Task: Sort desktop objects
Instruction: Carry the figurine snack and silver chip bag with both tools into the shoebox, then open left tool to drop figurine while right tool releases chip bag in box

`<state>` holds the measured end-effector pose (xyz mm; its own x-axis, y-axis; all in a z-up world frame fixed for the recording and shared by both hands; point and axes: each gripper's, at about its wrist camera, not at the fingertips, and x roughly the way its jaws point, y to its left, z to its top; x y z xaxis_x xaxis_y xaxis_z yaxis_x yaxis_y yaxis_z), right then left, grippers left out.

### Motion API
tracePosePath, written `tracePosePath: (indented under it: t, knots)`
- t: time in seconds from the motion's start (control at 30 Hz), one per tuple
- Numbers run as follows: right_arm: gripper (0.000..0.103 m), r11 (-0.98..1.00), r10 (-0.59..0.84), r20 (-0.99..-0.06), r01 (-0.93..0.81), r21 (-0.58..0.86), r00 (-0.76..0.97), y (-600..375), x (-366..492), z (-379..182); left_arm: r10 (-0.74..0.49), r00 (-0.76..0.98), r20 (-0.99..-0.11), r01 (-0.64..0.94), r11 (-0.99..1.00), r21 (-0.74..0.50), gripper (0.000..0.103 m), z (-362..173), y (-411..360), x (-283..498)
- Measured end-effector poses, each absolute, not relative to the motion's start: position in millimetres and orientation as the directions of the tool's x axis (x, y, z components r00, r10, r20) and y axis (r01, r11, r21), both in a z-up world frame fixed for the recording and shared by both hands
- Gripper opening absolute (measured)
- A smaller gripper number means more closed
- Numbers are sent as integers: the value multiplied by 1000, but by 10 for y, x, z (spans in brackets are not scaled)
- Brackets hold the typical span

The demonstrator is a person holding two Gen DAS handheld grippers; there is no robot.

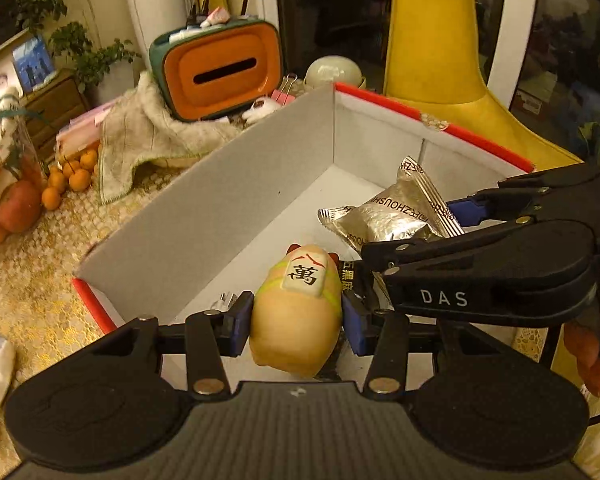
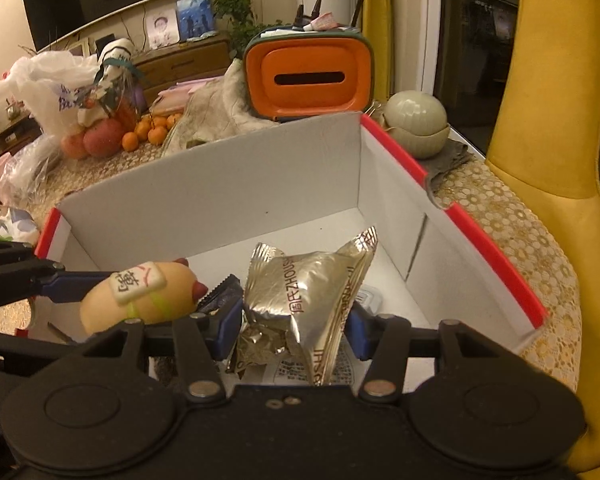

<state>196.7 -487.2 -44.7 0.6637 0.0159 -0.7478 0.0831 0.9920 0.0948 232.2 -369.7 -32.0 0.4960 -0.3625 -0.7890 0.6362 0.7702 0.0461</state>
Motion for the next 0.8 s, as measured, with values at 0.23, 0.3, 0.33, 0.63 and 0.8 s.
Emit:
tracePosePath:
  t: [0.23,0.3,0.33,0.63,0.8]
  knots:
    - [53,991,16,-771,93,97,637,-4893,2050,-545,-348,448,-823,640,768,24,46,-444,-3689,2402]
    - [53,990,15,-772,96,99,635,-4897,2048,-559,-346,449,-824,644,764,30,47,-453,-3702,2388]
    - [54,990,15,-771,99,101,636,-4901,2044,-561,-348,447,-824,645,764,27,47,-454,-3704,2385]
    - [67,987,19,-756,108,119,654,-4912,2005,-481,-383,454,-805,654,756,9,66,-391,-3699,2298]
    - [71,987,8,-744,112,112,669,-4908,1967,-391,-392,462,-796,632,775,-15,67,-317,-3624,2277]
